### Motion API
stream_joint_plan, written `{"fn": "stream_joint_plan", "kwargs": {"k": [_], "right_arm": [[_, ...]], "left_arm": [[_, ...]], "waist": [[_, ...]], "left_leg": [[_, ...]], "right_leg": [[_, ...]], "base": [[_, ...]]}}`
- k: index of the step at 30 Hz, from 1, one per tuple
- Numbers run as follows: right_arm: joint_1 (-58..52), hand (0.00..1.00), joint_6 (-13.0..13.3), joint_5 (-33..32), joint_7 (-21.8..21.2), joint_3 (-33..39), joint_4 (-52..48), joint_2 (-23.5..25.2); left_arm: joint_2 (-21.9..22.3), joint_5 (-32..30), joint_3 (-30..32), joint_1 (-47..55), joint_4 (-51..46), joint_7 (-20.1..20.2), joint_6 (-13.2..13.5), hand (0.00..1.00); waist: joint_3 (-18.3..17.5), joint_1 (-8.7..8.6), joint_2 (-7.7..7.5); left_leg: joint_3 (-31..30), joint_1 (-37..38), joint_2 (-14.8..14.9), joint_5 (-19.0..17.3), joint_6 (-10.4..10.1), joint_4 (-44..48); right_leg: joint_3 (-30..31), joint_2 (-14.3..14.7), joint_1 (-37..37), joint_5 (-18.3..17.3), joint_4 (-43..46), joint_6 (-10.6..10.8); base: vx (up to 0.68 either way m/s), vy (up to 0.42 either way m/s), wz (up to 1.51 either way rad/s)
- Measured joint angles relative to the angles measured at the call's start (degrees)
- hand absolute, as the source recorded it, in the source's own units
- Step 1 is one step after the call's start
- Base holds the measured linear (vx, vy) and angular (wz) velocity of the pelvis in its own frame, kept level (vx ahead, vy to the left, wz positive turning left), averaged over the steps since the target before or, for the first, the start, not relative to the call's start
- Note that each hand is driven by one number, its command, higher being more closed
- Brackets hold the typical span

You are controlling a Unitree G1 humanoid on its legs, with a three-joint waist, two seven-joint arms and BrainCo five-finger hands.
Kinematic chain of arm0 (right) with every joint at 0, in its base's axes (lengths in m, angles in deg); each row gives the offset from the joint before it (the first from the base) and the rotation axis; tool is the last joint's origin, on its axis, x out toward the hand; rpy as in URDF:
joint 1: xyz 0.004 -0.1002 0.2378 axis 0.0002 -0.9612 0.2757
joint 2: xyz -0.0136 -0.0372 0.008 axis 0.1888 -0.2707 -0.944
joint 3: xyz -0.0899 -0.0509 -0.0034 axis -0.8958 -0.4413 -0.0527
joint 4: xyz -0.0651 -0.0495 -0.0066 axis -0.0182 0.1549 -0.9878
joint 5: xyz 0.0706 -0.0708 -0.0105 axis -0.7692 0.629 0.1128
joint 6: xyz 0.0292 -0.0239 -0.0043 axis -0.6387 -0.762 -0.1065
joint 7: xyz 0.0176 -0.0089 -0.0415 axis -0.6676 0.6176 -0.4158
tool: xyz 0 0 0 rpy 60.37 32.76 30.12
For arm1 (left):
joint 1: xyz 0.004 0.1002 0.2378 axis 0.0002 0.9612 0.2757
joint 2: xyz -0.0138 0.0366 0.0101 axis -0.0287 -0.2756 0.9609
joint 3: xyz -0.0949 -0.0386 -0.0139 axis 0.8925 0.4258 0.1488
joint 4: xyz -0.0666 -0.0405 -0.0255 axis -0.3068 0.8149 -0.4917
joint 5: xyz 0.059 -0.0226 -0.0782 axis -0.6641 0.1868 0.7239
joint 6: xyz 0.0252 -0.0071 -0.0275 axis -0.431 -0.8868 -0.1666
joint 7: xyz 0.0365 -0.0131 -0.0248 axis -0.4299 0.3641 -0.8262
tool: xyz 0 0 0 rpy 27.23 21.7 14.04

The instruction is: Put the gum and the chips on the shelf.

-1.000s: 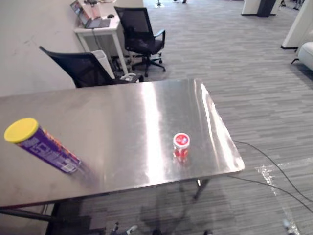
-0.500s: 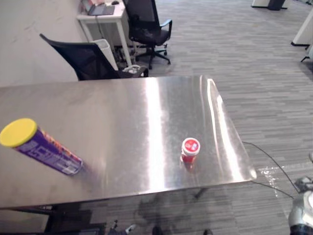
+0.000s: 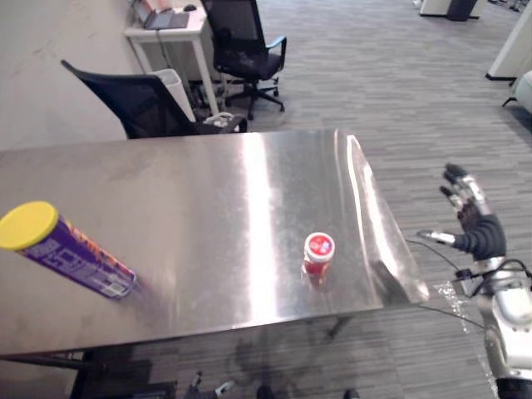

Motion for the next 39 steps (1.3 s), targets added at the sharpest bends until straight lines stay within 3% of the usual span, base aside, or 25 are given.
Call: {"fn": "stream_joint_plan", "kwargs": {"k": [8, 20, 39], "right_arm": [[-1.90, 0.00, -3.98, -2.29, -10.39, -5.58, -4.77, -3.61], [-3.35, 0.00, -7.80, -5.45, -15.78, -10.92, -4.77, -6.69], [0.24, 0.00, -7.53, -3.92, -11.59, -15.29, 1.37, -6.71]], "left_arm": [[-0.65, -0.07, -1.02, 0.04, 0.87, -0.27, 1.62, 0.00], [-1.92, -0.07, -3.28, -0.06, 2.26, -0.18, 1.70, 0.00], [-2.75, -0.03, -5.64, -0.14, 2.60, -0.17, 1.64, 0.00]], "waist": [[-0.22, 0.01, -0.45], [-0.75, 0.02, -1.23], [-0.85, 0.26, -0.97]], "left_leg": [[-0.18, -0.23, -0.03, 0.43, 0.21, -0.01], [-0.18, -0.33, 0.07, 0.68, 0.19, 0.01], [-1.85, -1.18, 0.00, 1.63, 0.36, -0.01]], "right_leg": [[-0.22, -0.02, -0.15, 0.09, -0.07, 0.18], [-0.18, 0.11, -0.27, 0.18, -0.07, 0.31], [-1.64, 0.08, -0.26, 0.31, 0.00, 0.44]], "base": [[-0.01, -0.001, -0.01], [0.00, 0.000, 0.00], [0.00, -0.001, 0.04]]}}
